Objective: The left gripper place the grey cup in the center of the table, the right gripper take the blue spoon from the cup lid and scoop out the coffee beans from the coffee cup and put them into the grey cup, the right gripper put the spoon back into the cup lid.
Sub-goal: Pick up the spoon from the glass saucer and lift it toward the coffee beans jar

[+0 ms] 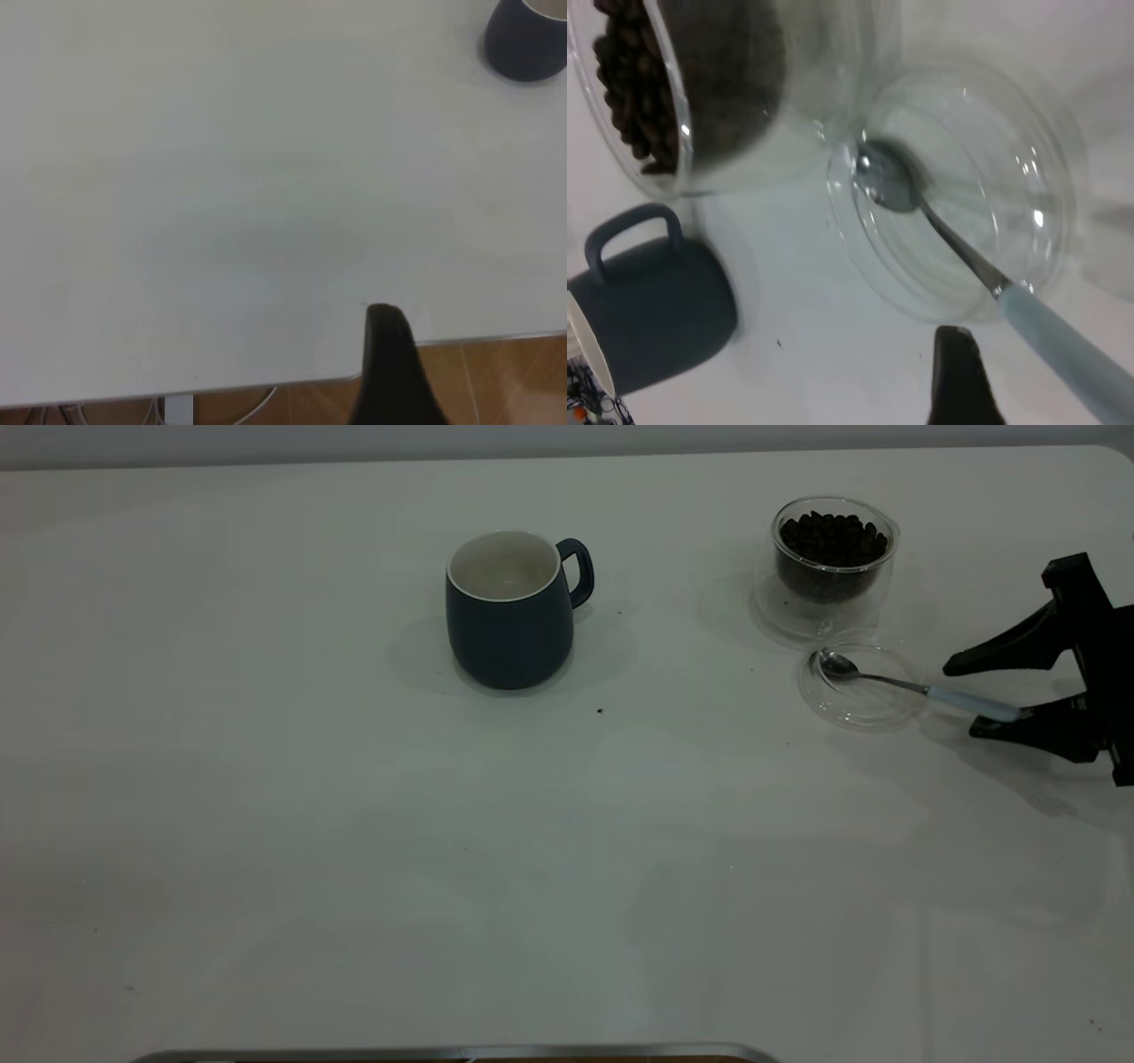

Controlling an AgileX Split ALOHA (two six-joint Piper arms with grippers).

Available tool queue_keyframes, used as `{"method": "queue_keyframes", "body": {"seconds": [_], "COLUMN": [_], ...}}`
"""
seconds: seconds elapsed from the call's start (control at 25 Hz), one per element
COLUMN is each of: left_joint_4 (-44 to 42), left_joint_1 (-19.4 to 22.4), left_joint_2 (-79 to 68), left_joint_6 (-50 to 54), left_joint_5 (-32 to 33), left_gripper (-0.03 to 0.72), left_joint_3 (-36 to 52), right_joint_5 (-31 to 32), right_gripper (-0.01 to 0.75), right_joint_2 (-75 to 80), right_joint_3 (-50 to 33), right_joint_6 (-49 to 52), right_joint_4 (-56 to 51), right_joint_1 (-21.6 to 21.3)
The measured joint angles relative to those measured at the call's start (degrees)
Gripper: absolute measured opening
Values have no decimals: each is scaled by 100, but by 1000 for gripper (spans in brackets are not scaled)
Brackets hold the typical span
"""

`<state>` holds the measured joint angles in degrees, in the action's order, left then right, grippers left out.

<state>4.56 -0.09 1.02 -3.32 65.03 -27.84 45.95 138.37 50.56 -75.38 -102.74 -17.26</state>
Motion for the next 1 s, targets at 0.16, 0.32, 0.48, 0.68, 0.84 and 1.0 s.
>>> {"method": "queue_keyframes", "body": {"seconds": [0.16, 0.32, 0.48, 0.68, 0.84, 1.0], "left_joint_4": [0, 0, 0, 0, 0, 0], "left_joint_1": [0, 0, 0, 0, 0, 0], "left_joint_2": [0, 0, 0, 0, 0, 0], "left_joint_6": [0, 0, 0, 0, 0, 0], "left_joint_5": [0, 0, 0, 0, 0, 0], "left_gripper": [548, 548, 548, 548, 548, 548], "left_joint_3": [0, 0, 0, 0, 0, 0], "right_joint_5": [0, -12, -12, -5, 77, 315], "right_gripper": [510, 510, 507, 460, 368, 265], "right_joint_2": [11, 13, 20, 20, 20, 20], "right_joint_3": [120, 211, 306, 319, 319, 319], "right_joint_6": [80, 134, 214, 234, 239, 261], "right_joint_4": [0, 0, 0, 0, 0, 0], "right_joint_1": [-4, -4, -4, -11, -13, -13]}}
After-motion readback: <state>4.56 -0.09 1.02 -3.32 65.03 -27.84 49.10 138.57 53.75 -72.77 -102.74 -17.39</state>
